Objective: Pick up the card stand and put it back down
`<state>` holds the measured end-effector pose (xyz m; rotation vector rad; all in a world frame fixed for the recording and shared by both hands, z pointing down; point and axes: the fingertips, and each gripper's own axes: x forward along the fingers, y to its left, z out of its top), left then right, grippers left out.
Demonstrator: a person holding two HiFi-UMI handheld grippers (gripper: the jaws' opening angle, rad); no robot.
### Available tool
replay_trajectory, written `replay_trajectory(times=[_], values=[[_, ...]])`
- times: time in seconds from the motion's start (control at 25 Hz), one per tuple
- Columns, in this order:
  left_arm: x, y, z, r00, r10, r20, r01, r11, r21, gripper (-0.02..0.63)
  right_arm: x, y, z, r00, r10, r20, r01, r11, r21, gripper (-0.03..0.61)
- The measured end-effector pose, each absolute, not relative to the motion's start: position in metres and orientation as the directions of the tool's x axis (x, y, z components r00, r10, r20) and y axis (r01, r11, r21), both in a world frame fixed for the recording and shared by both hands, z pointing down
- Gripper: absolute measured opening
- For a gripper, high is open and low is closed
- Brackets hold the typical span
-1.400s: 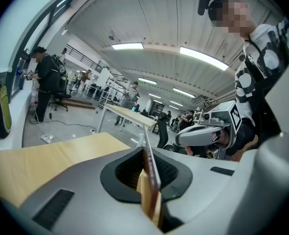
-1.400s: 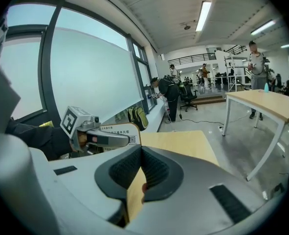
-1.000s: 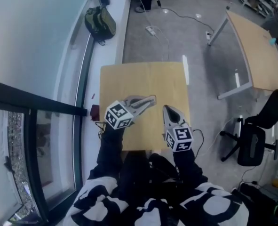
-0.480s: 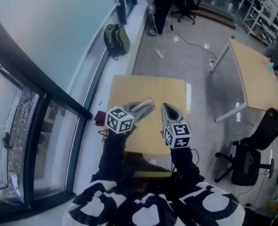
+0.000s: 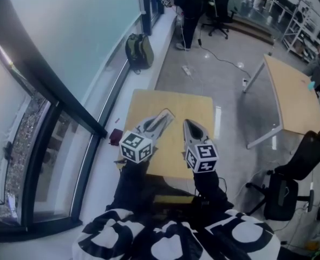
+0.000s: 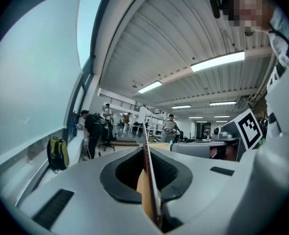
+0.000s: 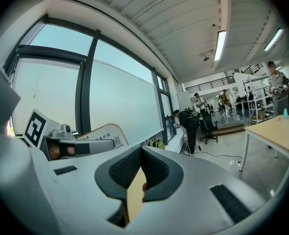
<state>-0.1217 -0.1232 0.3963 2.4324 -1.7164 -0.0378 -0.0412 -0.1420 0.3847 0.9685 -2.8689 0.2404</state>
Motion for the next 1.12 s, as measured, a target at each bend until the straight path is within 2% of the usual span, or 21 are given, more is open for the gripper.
replay_trajectory(times=[0.4, 0.68, 1.12], values=[[-0.108, -0.113, 0.4, 0.152, -0.988, 0.023, -0.984, -0.153, -0.087, 0.023, -0.028, -0.139, 0.396, -0.741, -0.661, 0.12, -0.672, 0.731, -0.122, 0.021], [-0.097, -0.113, 0.397, 0.168, -0.986, 0.01, -0.983, -0.168, -0.078, 0.023, -0.016, -0.144, 0.398, -0.723, -0.681, 0.116, -0.69, 0.712, -0.125, 0.021], [-0.113, -0.098, 0.412, 0.129, -0.991, 0.038, -0.991, -0.13, -0.032, 0.022, -0.034, -0.131, 0.41, -0.757, -0.638, 0.142, -0.653, 0.746, -0.128, 0.021]])
